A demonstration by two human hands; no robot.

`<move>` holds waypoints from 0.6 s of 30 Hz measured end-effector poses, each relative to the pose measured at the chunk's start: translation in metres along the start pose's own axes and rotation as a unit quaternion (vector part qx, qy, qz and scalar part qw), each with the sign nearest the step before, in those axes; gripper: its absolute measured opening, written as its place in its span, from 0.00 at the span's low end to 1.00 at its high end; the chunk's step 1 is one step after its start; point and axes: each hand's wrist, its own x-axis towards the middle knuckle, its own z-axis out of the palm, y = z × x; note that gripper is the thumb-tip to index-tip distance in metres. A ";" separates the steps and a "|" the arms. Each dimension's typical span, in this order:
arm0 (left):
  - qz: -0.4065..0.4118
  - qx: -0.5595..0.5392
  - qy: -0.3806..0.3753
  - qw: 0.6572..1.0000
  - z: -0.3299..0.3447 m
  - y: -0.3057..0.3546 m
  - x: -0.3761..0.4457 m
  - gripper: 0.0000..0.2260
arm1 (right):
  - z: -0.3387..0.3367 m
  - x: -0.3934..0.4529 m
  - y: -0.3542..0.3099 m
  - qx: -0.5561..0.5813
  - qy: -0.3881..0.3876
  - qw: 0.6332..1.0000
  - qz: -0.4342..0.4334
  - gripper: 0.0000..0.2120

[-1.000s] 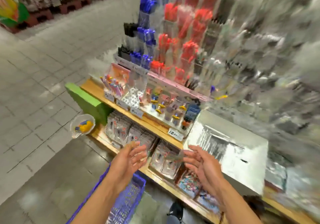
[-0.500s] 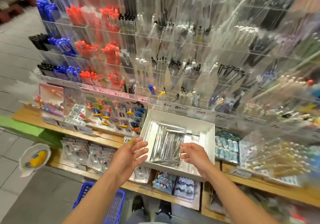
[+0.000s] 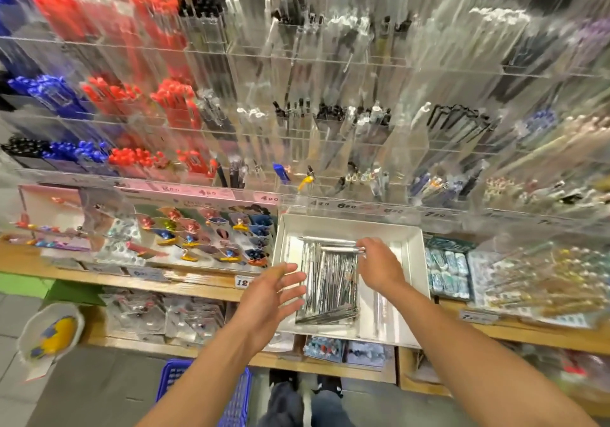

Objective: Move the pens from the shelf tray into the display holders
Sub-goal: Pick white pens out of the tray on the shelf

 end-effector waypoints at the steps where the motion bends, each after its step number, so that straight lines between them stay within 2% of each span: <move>1: -0.004 0.004 -0.004 1.000 -0.001 0.001 0.002 0.12 | 0.002 0.005 -0.001 -0.038 -0.014 0.999 -0.008 0.19; 7: -0.018 0.040 -0.020 0.999 -0.003 0.005 0.015 0.12 | 0.015 0.012 -0.003 -0.191 -0.019 0.979 -0.073 0.15; 12: -0.029 0.031 -0.037 0.998 0.002 0.005 0.017 0.11 | 0.008 -0.008 -0.005 -0.187 -0.006 0.981 -0.052 0.10; 14: -0.038 0.022 -0.036 0.998 0.006 0.004 0.018 0.11 | 0.000 -0.021 -0.008 -0.126 -0.012 0.992 0.008 0.07; 16: -0.045 0.018 -0.028 0.998 0.010 0.002 0.019 0.11 | -0.007 -0.035 -0.009 0.018 -0.031 0.995 0.093 0.10; 18: -0.050 0.023 -0.013 0.998 0.015 0.000 0.019 0.12 | -0.010 -0.054 -0.014 0.183 -0.053 0.969 0.160 0.12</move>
